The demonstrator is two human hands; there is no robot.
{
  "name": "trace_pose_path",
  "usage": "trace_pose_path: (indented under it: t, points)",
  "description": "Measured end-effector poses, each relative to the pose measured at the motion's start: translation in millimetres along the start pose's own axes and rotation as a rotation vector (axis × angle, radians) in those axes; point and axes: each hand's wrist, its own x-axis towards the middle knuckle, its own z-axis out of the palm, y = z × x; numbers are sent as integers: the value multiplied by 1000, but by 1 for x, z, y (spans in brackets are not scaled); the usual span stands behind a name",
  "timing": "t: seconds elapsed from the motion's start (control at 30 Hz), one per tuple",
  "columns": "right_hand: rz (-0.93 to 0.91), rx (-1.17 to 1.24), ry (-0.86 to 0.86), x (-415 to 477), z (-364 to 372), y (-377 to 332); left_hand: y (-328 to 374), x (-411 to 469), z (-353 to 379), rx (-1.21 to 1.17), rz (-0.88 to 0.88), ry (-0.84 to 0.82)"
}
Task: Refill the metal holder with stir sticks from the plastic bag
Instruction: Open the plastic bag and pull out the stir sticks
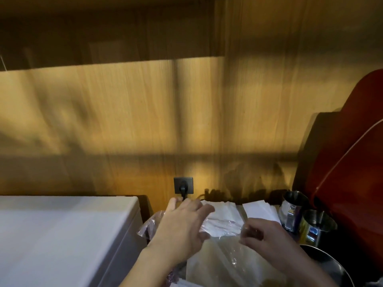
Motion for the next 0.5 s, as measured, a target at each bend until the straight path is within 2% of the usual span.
trace_pose_path:
  t: [0.17, 0.3, 0.37, 0.43, 0.5]
  points:
    - [-106, 163, 149, 4, -3, -11, 25, 6, -7, 17, 215, 25]
    - [-156, 260, 249, 4, -5, -13, 34, 14, -16, -70, 283, 170]
    - [-88, 367, 205, 1, -6, -8, 32, 20, -21, -82, 270, 217]
    - [-1, 464, 86, -3, -4, 0, 27, 26, -26, -112, 181, 237]
    - [41, 404, 10, -6, 1, 9, 21, 31, -32, -157, 99, 262]
